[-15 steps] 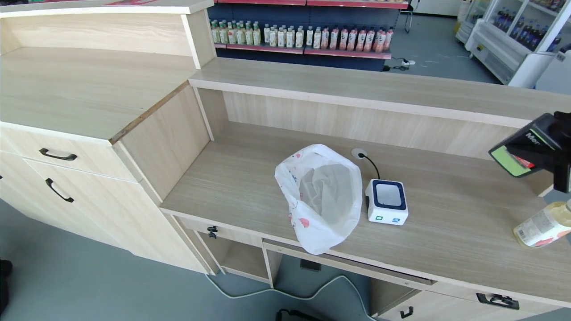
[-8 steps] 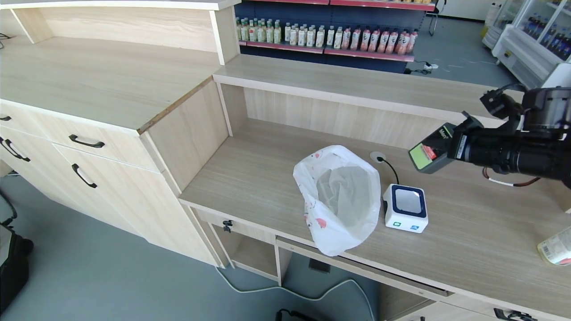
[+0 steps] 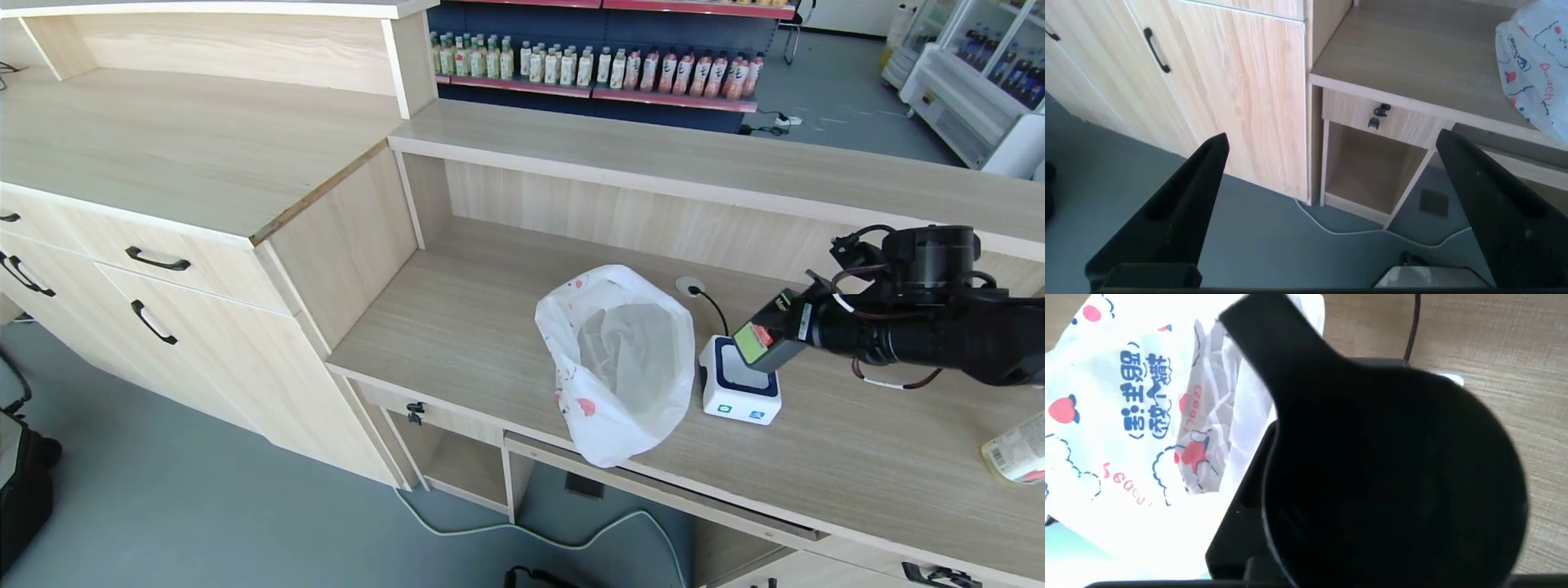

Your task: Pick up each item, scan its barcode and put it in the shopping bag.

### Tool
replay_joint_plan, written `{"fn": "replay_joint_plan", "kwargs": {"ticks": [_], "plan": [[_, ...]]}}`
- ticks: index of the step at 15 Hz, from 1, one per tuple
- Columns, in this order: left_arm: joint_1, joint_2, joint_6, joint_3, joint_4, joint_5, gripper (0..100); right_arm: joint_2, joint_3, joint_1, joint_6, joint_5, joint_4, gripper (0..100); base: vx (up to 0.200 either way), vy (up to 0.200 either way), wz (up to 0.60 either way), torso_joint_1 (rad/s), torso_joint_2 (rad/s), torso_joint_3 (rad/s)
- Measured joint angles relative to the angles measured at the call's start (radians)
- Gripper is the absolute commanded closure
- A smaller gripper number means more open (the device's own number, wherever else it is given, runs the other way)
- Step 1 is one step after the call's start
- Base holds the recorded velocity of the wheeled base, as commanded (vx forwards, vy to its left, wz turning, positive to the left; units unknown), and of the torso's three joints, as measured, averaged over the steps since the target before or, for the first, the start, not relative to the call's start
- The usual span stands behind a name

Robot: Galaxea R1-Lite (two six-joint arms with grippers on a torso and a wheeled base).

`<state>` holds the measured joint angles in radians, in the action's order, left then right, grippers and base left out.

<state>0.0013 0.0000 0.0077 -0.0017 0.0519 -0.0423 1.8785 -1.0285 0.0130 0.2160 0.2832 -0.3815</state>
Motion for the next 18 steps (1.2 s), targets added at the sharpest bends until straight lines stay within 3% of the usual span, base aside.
{"fn": "replay_joint_plan", "kwargs": {"ticks": [18], "plan": [[0.000, 0.000, 0.000, 0.000, 0.000, 0.000, 0, 0.093, -0.043, -0.011, 0.020, -0.036, -0.010, 100, 0.000, 0.000, 0.00, 0.000, 0.00, 0.000]]}}
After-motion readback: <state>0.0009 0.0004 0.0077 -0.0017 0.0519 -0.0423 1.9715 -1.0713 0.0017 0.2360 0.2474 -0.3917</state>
